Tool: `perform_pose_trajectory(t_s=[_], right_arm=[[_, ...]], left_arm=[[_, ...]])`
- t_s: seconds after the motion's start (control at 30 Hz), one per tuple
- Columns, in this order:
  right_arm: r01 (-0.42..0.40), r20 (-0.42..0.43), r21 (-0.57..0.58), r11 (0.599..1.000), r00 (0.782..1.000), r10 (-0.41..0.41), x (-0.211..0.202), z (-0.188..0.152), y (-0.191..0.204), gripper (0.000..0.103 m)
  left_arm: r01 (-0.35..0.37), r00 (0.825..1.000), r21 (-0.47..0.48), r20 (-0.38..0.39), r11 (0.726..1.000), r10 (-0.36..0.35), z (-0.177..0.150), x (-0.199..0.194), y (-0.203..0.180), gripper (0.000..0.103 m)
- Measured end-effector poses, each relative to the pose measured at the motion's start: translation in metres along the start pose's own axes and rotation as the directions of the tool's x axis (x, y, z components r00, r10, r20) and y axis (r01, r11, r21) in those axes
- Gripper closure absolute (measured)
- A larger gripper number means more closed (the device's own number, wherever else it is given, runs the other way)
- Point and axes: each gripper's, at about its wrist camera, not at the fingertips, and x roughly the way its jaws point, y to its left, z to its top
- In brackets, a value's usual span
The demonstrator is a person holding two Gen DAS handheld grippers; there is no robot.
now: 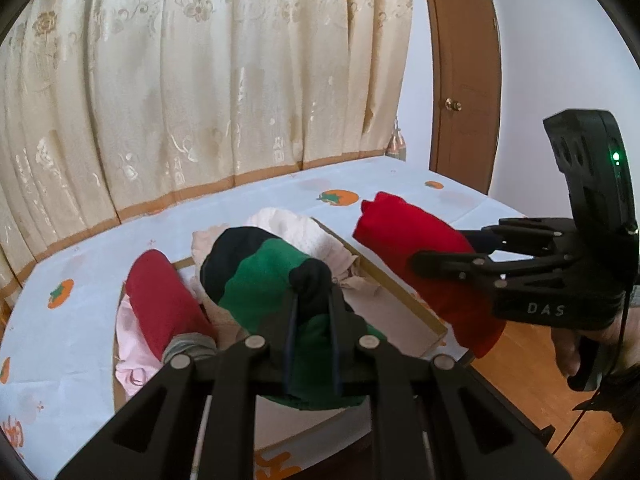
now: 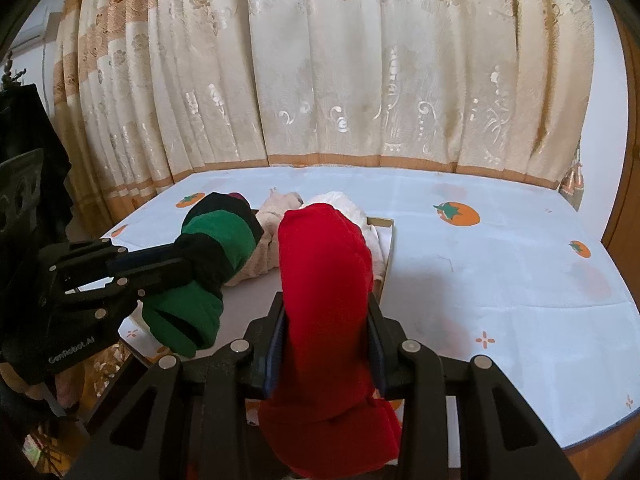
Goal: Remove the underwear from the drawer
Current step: 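Carry the green and red underwear in both tools over the tray, then lower both held pieces into the tray and open both tools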
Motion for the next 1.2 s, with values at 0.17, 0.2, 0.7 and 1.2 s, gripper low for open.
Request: perform_pose_trajectory(t_s=[0.17, 0.2, 0.7, 1.2], right_arm=[[0.0, -0.027, 0.004, 1.0, 1.0, 0.0, 0.019, 0.009, -0.002, 0.065], [-0.003, -0.031, 0.005, 1.0, 1.0, 0.003, 0.022, 0.01, -0.002, 0.065], [-0.016, -0.108, 0.012, 1.0, 0.994, 0.018, 0.073, 0.021, -0.001, 0.065], [-0.013, -0.188, -0.009, 1.0, 0.982, 0.011, 0.106, 0.012, 0.006, 0.063]], left_arm=[[0.013, 1.0, -0.009, -0.025, 1.0, -0.014, 0.004, 0.013, 0.003, 0.092], [0.017, 0.999, -0.01, -0.03, 1.0, -0.017, 0.005, 0.015, 0.003, 0.092], [0.032, 0.989, -0.023, -0.144, 0.999, -0.035, -0.008, 0.053, 0.013, 0.092], [0.054, 0.981, -0.021, -0.185, 0.998, -0.057, -0.019, 0.066, 0.011, 0.091]])
